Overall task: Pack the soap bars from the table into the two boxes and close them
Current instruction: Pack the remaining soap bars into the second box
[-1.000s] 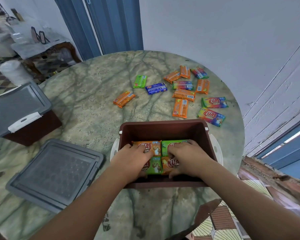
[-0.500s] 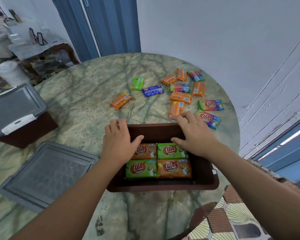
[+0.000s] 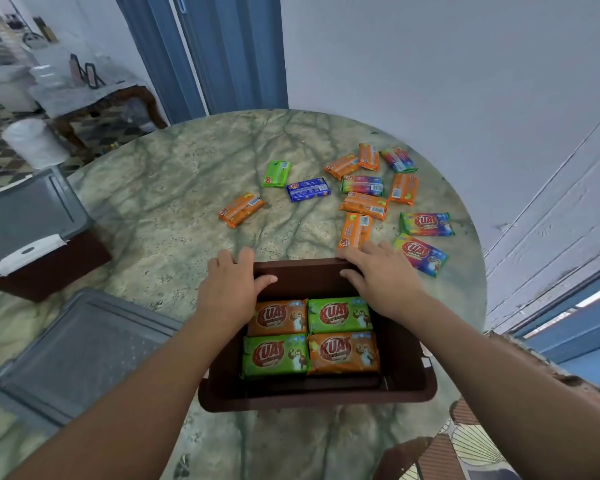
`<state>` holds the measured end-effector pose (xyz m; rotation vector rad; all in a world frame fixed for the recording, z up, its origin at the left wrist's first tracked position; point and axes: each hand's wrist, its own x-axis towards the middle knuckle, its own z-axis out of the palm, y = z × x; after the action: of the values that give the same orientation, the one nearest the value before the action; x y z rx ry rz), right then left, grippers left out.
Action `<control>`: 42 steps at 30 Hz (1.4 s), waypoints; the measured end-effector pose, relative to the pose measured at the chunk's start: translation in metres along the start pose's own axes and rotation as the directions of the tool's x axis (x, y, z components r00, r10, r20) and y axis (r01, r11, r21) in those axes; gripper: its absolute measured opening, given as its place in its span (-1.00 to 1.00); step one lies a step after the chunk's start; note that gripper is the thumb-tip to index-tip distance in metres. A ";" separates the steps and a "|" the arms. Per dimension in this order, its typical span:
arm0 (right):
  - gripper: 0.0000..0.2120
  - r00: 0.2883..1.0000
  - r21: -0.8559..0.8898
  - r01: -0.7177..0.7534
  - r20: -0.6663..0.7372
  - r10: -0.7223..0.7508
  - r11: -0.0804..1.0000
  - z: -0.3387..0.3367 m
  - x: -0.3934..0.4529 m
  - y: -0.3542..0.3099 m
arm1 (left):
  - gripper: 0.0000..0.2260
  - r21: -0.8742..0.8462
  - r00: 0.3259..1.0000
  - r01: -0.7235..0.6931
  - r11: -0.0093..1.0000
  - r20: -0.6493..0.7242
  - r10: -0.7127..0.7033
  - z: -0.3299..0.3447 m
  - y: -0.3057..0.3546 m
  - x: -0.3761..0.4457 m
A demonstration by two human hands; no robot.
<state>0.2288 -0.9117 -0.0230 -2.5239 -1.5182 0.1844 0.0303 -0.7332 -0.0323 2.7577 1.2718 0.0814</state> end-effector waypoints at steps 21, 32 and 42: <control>-0.72 0.985 -0.009 0.170 0.019 -0.170 0.985 0.004 0.104 -0.008 | -0.56 -0.002 0.987 0.135 0.991 -0.086 -0.135 -0.003 -0.028 0.052; -0.73 0.984 -0.019 0.175 -0.015 -0.175 0.984 0.009 0.101 -0.008 | -0.58 0.020 0.985 0.098 0.995 -0.148 -0.094 0.001 -0.030 0.048; -0.40 0.992 0.076 0.120 0.020 -0.122 0.990 0.002 0.098 -0.012 | -0.69 -0.137 0.977 -0.082 0.987 -0.207 0.052 -0.007 -0.022 0.047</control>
<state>0.2636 -0.8189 -0.0231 -2.3722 -1.6361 0.2499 0.0435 -0.6825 -0.0273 2.7215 1.1621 0.4530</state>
